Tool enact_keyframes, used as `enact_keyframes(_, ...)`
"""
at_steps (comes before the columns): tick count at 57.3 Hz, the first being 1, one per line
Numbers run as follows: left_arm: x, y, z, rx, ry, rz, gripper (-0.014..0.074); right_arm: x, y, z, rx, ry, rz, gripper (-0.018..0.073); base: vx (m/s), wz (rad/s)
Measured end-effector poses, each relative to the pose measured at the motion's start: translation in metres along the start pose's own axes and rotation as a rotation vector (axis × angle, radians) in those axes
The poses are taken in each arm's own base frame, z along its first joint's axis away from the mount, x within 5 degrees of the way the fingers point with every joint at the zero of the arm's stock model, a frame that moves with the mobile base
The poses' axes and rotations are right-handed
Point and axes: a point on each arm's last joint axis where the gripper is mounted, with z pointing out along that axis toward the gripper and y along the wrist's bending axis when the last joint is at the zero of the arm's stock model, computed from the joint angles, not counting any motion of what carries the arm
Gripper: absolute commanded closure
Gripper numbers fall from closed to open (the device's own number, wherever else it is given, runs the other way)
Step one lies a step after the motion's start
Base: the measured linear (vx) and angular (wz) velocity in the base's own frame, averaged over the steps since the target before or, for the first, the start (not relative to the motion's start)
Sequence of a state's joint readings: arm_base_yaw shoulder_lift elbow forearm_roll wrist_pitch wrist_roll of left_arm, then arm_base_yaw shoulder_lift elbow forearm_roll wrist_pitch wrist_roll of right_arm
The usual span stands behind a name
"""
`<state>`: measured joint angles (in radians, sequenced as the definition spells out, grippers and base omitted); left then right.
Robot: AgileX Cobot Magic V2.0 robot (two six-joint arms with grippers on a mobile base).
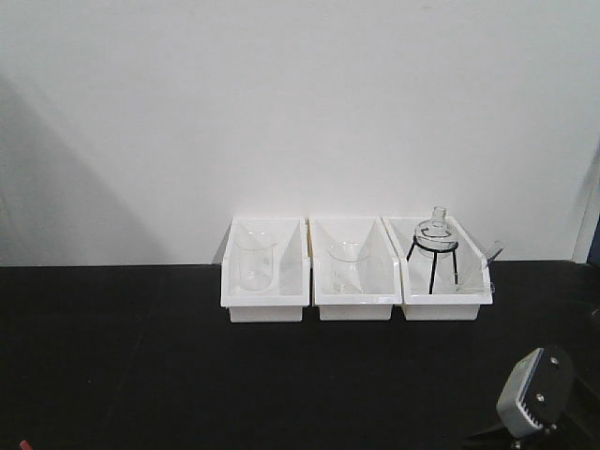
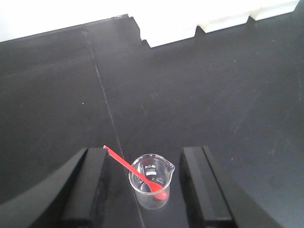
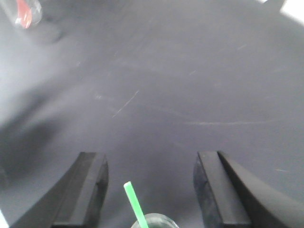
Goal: Sort red and green spoons into left cabinet
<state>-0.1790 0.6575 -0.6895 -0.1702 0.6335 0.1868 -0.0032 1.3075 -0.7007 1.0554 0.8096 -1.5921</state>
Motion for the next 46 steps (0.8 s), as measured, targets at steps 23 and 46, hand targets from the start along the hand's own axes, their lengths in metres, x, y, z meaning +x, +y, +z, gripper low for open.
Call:
enact_keyframes(23,0.001,0.000,0.000,0.002,0.014,0.001,0.0122,0.013,-0.006,0.021,-0.107,0.041,-0.051,0.0145,0.00,0.00)
enact_keyframes(46,0.002,0.000,0.000,0.004,0.025,0.001,0.0122,0.027,-0.013,0.038,-0.151,0.103,-0.007,0.0145,0.00,0.00)
